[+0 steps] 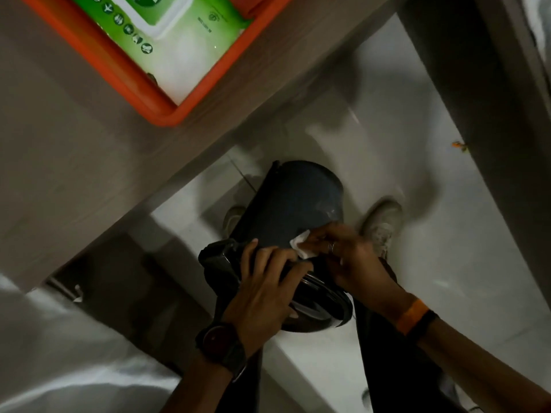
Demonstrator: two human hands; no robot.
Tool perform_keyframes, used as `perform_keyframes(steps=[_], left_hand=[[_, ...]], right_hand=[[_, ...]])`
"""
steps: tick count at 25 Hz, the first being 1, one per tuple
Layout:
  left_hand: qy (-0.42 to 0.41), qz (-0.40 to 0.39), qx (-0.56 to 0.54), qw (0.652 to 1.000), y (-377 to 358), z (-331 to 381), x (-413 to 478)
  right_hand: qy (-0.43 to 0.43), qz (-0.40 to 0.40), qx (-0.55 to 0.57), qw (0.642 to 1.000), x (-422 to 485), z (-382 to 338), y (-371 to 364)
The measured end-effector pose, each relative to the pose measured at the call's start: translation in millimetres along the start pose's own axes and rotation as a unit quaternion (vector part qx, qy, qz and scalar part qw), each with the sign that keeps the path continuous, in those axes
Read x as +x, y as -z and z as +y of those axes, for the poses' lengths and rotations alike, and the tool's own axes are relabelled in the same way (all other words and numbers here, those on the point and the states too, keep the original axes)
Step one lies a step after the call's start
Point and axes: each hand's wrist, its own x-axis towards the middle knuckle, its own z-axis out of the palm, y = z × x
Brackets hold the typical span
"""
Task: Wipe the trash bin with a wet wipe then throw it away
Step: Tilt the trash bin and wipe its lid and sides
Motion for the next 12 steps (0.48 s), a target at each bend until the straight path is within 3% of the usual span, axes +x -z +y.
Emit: perform_keyframes(steps=[2,4,5,7,10,12], left_hand=[[-0.006,-0.003,-0.001,1.000,2,1,6],[-0.019,-0.011,0.007,1.000,4,7,13],[-0.020,-0.012,0.010,1.000,5,10,16],[-0.010,-0.003,0.010,1.000,9,10,23],[0.018,0.015,0.002,1.000,14,2,24],[0.023,0.025,0.006,0.999,13,1,18]], right_hand=[[-0.038,0.041,-0.003,0.998,19,26,1],[-0.190,0.073,0.006,0.979,51,51,14],[-0.221,0.079,0.014,0.972,55,60,17],[-0.154,0.102,0.058,0.981,37,53,15],[-0.020,0.038,0.143,0.989,-9,24,8],[0.000,0.018,0.154,0.988,-5,36,11]])
